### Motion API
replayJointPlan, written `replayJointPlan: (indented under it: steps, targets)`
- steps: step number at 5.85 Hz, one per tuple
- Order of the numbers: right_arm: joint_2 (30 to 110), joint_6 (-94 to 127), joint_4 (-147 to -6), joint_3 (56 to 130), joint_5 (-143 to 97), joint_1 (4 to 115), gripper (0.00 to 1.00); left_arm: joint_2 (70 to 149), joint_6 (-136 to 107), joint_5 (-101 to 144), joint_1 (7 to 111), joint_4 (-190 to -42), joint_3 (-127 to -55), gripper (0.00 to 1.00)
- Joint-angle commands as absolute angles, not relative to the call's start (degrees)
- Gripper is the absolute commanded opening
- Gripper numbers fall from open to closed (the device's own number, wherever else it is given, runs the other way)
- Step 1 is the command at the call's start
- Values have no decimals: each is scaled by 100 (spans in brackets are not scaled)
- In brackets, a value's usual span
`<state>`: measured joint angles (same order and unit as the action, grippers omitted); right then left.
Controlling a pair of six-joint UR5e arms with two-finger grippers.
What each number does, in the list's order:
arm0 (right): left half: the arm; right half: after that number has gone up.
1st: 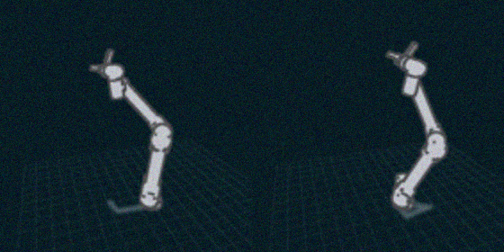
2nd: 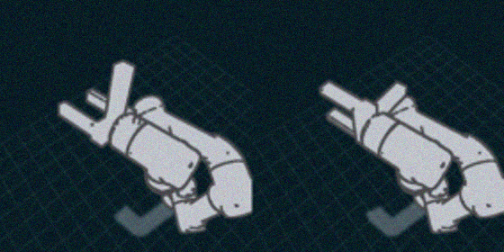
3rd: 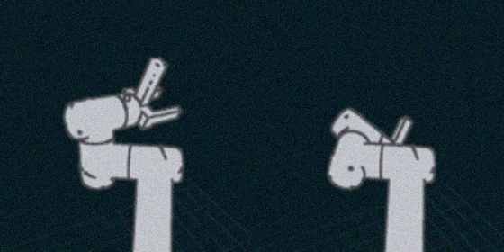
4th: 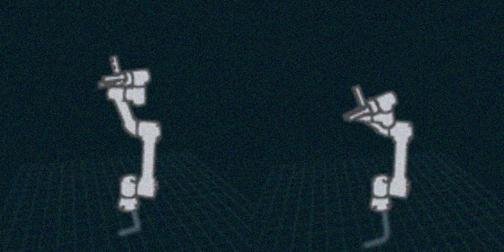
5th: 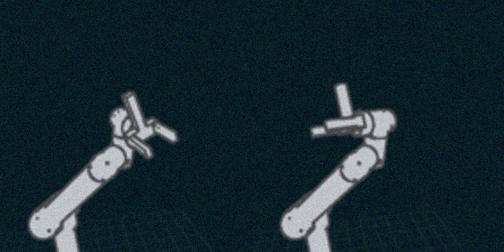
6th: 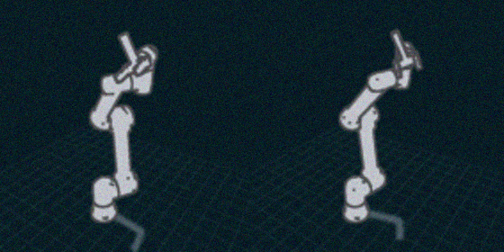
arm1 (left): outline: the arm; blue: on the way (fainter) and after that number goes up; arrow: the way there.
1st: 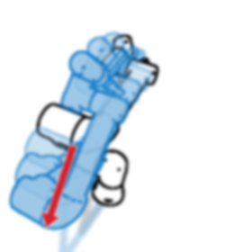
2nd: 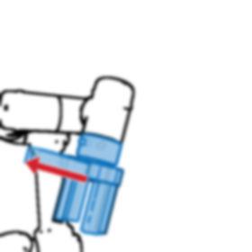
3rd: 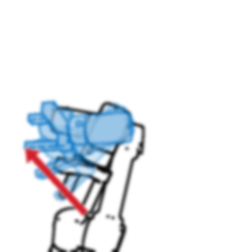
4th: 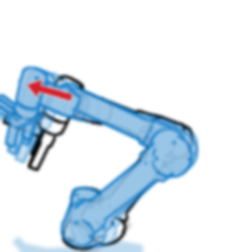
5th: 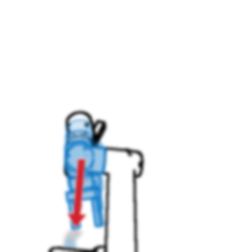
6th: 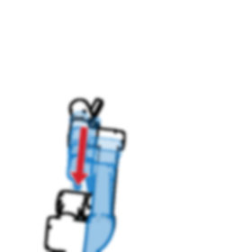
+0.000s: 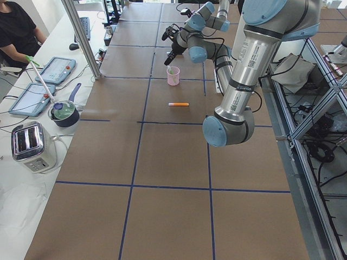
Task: Collect pens into pen holder
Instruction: 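Carry the yellow marker with the right gripper over the pink cup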
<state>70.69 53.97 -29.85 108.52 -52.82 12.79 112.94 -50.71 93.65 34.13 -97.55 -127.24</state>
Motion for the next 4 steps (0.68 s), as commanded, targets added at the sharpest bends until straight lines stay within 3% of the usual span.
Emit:
replayJointPlan:
  steps: [1,4]
  targets:
    - [6522,5160,-3049,10223,-4739,1125,0,11294,-5071,9352,3410,-9765,-12683,84]
    - [6223,5159,-3041,9598,-4439,1028,1,11294,-5071,9343,3401,-9765,-12674,87]
